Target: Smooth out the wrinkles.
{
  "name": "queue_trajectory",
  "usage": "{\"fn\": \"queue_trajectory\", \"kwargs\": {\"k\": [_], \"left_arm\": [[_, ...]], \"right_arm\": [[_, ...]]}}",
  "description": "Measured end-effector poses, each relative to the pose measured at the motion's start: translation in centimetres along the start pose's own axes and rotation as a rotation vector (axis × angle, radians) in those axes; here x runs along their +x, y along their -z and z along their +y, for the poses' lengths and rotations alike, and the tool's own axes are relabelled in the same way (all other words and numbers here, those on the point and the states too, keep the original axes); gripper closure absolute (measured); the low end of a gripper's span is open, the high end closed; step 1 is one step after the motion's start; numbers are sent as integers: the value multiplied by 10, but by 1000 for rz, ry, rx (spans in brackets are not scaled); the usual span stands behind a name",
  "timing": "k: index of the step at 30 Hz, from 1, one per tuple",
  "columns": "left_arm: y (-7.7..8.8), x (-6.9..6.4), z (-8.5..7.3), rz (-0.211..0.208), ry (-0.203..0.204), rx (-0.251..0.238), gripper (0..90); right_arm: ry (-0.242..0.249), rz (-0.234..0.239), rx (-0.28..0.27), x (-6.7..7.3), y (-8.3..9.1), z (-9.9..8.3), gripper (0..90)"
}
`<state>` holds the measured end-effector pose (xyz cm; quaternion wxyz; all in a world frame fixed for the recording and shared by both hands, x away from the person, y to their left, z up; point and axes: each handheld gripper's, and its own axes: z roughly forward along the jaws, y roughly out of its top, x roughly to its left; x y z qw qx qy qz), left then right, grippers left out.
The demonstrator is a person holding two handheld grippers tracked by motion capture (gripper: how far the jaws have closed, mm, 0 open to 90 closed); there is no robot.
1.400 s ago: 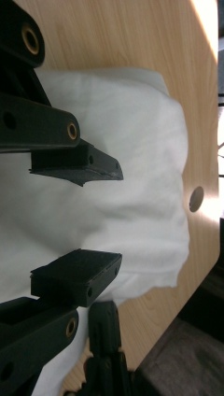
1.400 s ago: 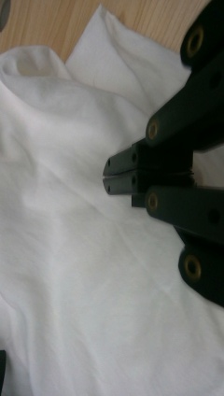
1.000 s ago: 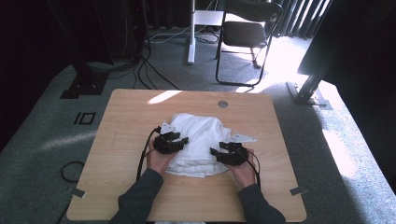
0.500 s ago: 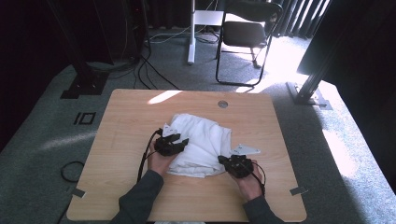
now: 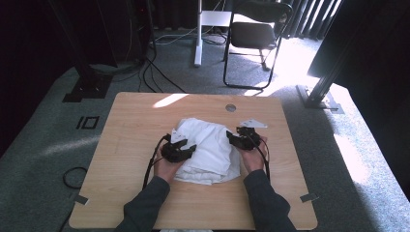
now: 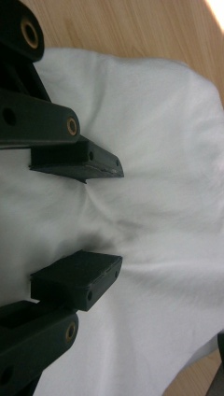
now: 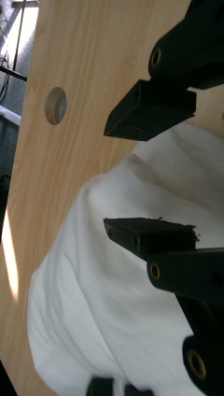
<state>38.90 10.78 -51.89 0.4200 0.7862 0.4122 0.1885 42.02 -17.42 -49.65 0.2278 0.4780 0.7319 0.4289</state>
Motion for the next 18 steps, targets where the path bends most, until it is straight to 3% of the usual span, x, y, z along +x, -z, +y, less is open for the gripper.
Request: {"fn": "queue_trajectory", "kwargs": {"k": [1, 2, 3, 4, 5, 7, 9, 12, 14, 18], "left_arm": [[0, 0, 0, 0, 5, 2, 524], [-1, 0, 0, 1, 5, 4, 523], [-1, 0, -1, 0, 5, 5, 524], [-1, 1, -1, 1, 4, 7, 524], [-1, 1, -1, -1, 5, 11, 524], [-1, 1, -2, -1, 4, 13, 524], [-1, 1, -3, -20, -3, 11, 526], [-3, -4, -2, -28, -15, 18, 528], [-4, -7, -2, -4, -18, 23, 528], [-4, -6, -2, -7, -18, 21, 529]], "right_arm": [[-4, 19, 21, -2, -8, 2, 505], [-4, 24, 48, -3, -14, 3, 605], [13, 56, 80, -3, -18, 2, 831], [20, 56, 92, -3, -19, 2, 871], [22, 38, 106, -2, -16, 1, 881], [-35, 63, 63, -6, 0, -3, 882], [-88, 54, 14, -15, 21, -10, 883], [-165, 50, 15, -29, 32, -21, 880], [-153, 48, 54, -30, 33, -30, 870], [-133, 44, 97, -27, 36, -42, 875]]}}
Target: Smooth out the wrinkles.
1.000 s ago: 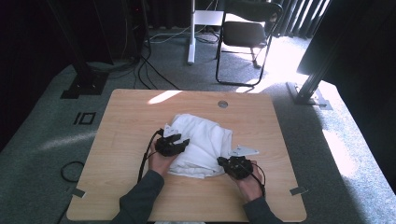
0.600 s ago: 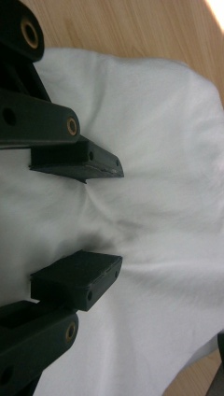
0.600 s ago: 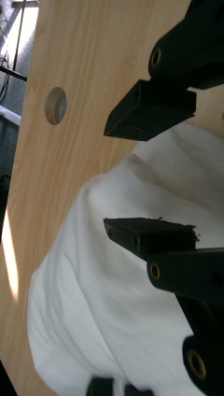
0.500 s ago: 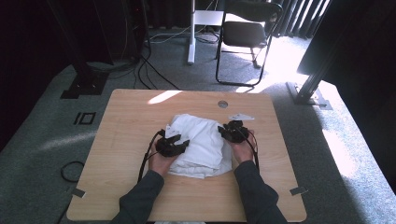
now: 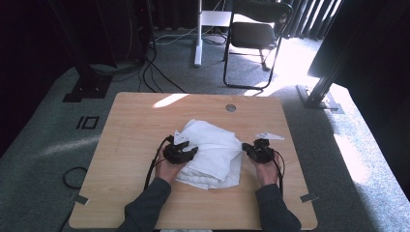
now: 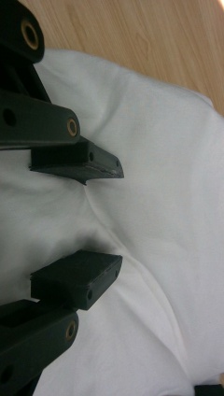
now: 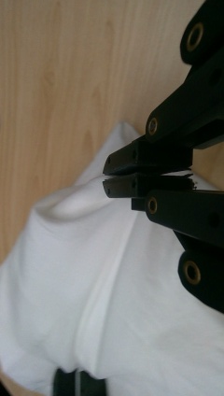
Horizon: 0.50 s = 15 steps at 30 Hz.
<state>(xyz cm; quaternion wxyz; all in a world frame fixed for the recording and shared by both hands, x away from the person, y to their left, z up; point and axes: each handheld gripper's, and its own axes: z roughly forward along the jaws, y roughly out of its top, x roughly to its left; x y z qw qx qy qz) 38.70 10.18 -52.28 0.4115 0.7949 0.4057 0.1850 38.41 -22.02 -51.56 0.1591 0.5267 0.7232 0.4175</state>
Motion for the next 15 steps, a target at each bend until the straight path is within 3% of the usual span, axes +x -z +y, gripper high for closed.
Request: {"fn": "queue_trajectory", "kwargs": {"k": [2, 4, 6, 7, 9, 11, 13, 15], "left_arm": [[0, 1, 0, 8, -1, 5, 529], [0, 3, -1, -2, 11, -3, 529], [0, 2, -3, -4, 7, -12, 529], [0, 2, -3, -4, 10, -14, 529], [0, 2, -3, -3, 12, -14, 529], [0, 2, -3, -1, 13, -14, 528], [0, 2, -3, -1, 11, -13, 528], [0, 2, -3, -2, 11, -12, 529]], "right_arm": [[29, -74, 31, 0, 3, -5, 896], [16, -138, 33, -7, 10, -10, 896], [4, -115, -6, -11, 18, -10, 787], [13, -83, -51, -10, 22, -6, 702], [26, -74, -93, -4, 24, 4, 626], [54, -32, -132, 1, 21, 15, 611], [107, -17, -125, 8, 10, 27, 588], [119, -1, -114, 10, 4, 31, 577]]}}
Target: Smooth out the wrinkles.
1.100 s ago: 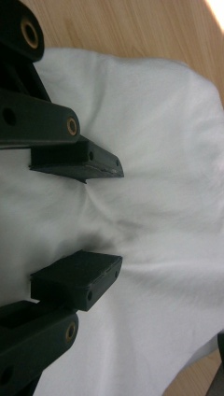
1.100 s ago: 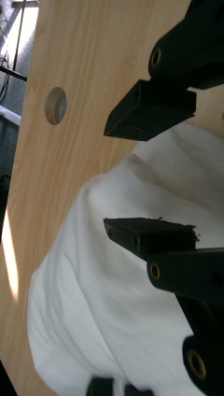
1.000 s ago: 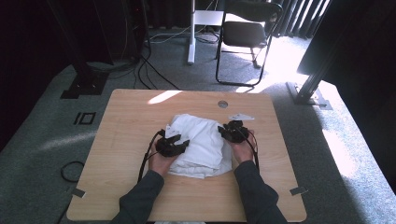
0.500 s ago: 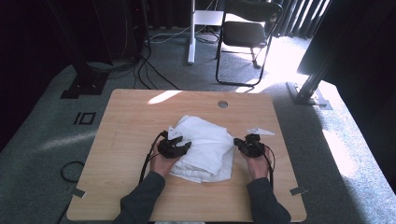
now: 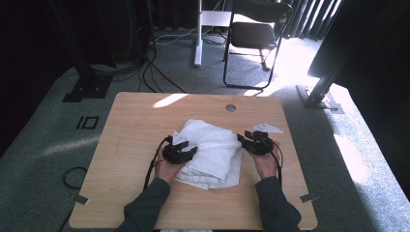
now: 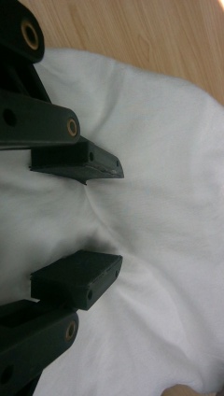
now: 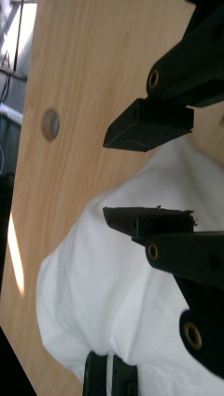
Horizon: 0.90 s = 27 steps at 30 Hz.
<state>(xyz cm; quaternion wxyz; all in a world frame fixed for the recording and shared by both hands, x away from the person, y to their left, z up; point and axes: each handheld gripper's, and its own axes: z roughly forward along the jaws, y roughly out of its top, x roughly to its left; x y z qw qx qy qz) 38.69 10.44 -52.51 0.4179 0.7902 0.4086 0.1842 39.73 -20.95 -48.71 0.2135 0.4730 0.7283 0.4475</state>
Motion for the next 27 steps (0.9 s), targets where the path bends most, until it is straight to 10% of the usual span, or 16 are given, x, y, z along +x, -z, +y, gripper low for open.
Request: {"fn": "queue_trajectory", "kwargs": {"k": [2, 4, 7, 11, 19, 24, 27], "left_arm": [[0, 0, -1, 0, 1, -3, 529], [0, 0, -1, 1, -6, -3, 529], [-1, -3, -2, 10, -12, -6, 532], [0, -2, -3, 6, 7, -7, 530], [7, -12, -4, 4, 29, -20, 515], [15, -10, -1, -31, 75, -57, 483], [23, -5, 1, -58, 99, -80, 471]], "right_arm": [[37, 44, 55, 4, -21, 6, 598], [79, -5, 129, 5, -32, 5, 874], [-114, -44, 101, -11, -25, 2, 892], [-35, -143, 95, 4, -6, -6, 802], [113, 208, 86, 73, 24, -50, 420], [133, 211, 217, 82, 9, -60, 899], [132, 176, 173, 77, 26, -54, 900]]}}
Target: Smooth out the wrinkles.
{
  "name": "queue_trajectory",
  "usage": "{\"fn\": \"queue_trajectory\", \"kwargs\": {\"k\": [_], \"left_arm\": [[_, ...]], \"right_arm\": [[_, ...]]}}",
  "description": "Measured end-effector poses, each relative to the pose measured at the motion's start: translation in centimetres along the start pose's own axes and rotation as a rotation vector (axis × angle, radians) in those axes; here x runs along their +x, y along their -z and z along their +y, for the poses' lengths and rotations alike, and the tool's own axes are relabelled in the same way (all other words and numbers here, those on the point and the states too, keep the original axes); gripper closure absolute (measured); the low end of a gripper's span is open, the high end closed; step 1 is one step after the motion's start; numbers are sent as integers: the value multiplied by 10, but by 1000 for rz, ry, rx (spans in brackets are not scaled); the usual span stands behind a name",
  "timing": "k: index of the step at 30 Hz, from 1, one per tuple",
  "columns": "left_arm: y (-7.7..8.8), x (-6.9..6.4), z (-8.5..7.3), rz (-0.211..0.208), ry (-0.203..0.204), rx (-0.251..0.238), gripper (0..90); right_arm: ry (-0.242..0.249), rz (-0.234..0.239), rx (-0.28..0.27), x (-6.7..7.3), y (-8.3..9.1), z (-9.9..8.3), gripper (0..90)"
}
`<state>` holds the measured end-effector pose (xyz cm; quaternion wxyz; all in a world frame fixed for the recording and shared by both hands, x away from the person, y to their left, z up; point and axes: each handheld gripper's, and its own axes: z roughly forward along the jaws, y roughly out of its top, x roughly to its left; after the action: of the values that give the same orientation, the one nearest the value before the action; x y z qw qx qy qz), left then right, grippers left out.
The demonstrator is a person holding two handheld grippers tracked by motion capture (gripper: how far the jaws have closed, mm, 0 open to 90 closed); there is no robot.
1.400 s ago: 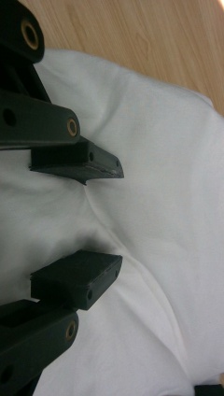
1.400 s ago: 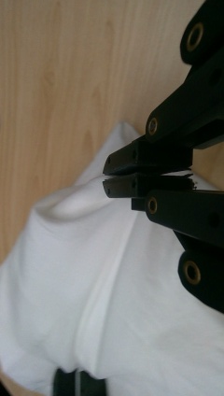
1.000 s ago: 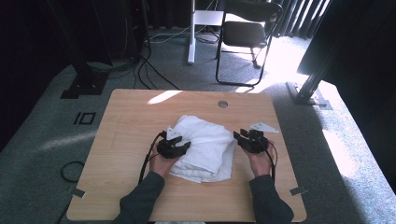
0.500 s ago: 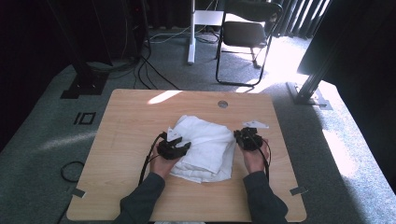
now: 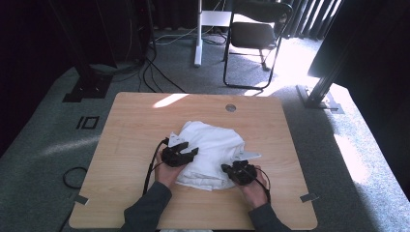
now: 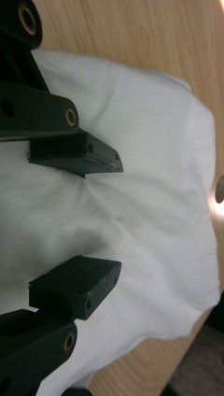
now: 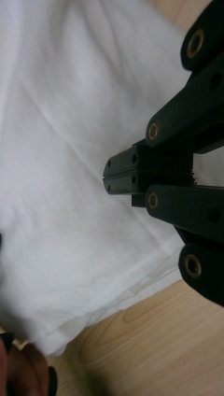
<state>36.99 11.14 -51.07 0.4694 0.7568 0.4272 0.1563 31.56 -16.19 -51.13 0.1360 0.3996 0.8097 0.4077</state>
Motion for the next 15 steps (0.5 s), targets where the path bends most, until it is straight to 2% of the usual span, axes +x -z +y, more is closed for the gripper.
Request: {"fn": "queue_trajectory", "kwargs": {"k": [2, 4, 5, 6, 7, 10, 12, 14, 15], "left_arm": [[7, 2, 2, -9, 18, -23, 467], [13, 4, 3, -19, 34, -49, 467], [17, 6, 4, -21, 47, -65, 467], [20, 7, 5, -17, 50, -82, 467], [24, 8, 6, -14, 55, -100, 467], [31, 14, 8, 16, 73, -135, 465], [32, 20, 9, 22, 93, -125, 465], [32, 23, 7, 31, 91, -107, 465], [31, 23, 6, 27, 84, -95, 464]], "right_arm": [[6, -28, -26, -3, 17, -1, 900], [-21, -11, -41, -6, 30, -6, 900], [-22, 7, -43, -7, 32, -7, 842], [-19, 28, -48, -5, 33, -9, 663], [-15, 30, -59, -3, 31, -10, 575], [8, 29, -96, 3, 20, -5, 362], [34, 44, -54, 8, 4, -1, 286], [60, 35, 8, 12, -14, 1, 312], [61, 32, 33, 13, -19, 0, 472]]}}
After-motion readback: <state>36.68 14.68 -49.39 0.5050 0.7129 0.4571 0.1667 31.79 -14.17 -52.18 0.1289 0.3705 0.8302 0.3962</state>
